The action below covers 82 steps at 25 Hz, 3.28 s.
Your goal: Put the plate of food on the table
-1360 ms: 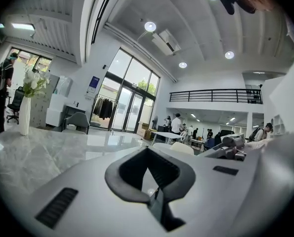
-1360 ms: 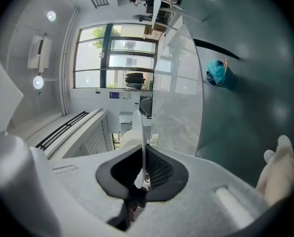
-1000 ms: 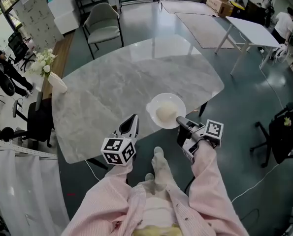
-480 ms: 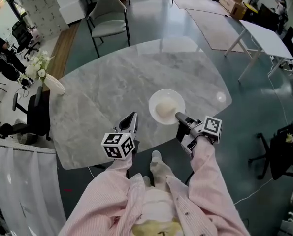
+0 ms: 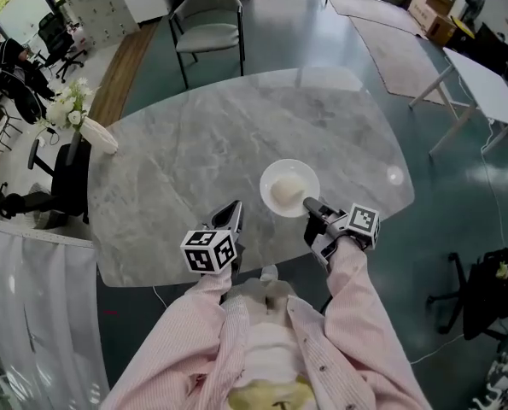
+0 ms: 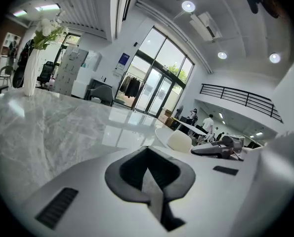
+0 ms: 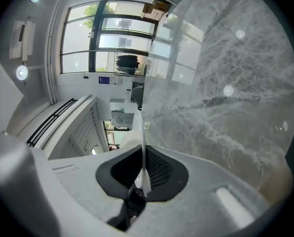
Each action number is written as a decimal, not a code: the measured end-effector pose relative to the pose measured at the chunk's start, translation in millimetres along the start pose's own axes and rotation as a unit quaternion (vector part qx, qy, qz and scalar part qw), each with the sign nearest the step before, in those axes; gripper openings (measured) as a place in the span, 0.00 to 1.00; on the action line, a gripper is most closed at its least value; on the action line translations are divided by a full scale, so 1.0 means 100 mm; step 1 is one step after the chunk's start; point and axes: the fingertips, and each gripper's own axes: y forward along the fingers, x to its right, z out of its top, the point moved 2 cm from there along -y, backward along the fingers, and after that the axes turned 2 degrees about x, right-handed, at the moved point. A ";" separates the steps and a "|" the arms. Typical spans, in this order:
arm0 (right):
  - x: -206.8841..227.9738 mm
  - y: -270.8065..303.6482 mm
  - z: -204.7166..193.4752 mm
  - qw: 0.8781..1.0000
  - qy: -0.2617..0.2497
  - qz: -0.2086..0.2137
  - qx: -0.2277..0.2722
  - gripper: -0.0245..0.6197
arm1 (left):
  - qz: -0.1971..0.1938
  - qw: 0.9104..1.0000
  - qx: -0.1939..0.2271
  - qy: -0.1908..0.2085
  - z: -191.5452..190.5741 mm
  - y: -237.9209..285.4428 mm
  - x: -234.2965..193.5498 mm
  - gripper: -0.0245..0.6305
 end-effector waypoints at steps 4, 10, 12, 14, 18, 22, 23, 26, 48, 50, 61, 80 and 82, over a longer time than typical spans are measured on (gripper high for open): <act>0.15 0.15 0.03 0.999 0.016 -0.030 -0.009 0.06 | 0.007 1.000 -0.024 -0.013 -0.11 0.10 -0.08 0.03; 0.27 0.38 0.11 0.999 0.025 -0.044 -0.012 0.06 | 0.010 0.998 -0.054 -0.035 -0.23 0.32 -0.17 0.03; 0.35 0.44 0.14 0.998 0.032 -0.054 -0.011 0.06 | 0.009 0.997 -0.065 -0.039 -0.28 0.40 -0.20 0.03; 0.41 0.52 0.20 0.999 0.014 -0.049 -0.013 0.06 | 0.008 0.997 -0.070 -0.044 -0.31 0.48 -0.23 0.03; 0.51 0.59 0.20 0.998 0.016 -0.062 -0.015 0.06 | 0.008 0.996 -0.074 -0.057 -0.37 0.56 -0.27 0.03; 0.57 0.64 0.18 0.996 0.020 -0.080 -0.017 0.06 | 0.008 0.995 -0.080 -0.064 -0.39 0.62 -0.31 0.03; 0.59 0.65 0.17 0.996 0.017 -0.082 -0.018 0.06 | 0.008 0.995 -0.082 -0.064 -0.40 0.63 -0.32 0.03; 0.64 0.65 0.15 0.996 0.012 -0.087 -0.021 0.06 | 0.009 0.994 -0.089 -0.066 -0.43 0.65 -0.32 0.03; 0.68 0.67 0.13 0.985 -0.039 -0.170 -0.015 0.06 | 0.014 0.993 -0.096 -0.074 -0.52 0.60 -0.29 0.03; 0.67 0.68 0.13 0.981 -0.058 -0.186 -0.017 0.06 | 0.014 0.993 -0.096 -0.073 -0.53 0.59 -0.28 0.03; 0.67 0.66 0.13 0.950 -0.155 -0.269 -0.040 0.12 | 0.015 0.992 -0.096 -0.076 -0.52 0.59 -0.23 0.03; 0.68 0.59 0.12 0.889 -0.288 -0.352 -0.058 0.25 | 0.009 0.992 -0.100 -0.073 -0.52 0.62 -0.20 0.03; 0.63 0.58 0.14 0.890 -0.296 -0.344 -0.053 0.25 | 0.006 0.993 -0.101 -0.069 -0.50 0.62 -0.18 0.03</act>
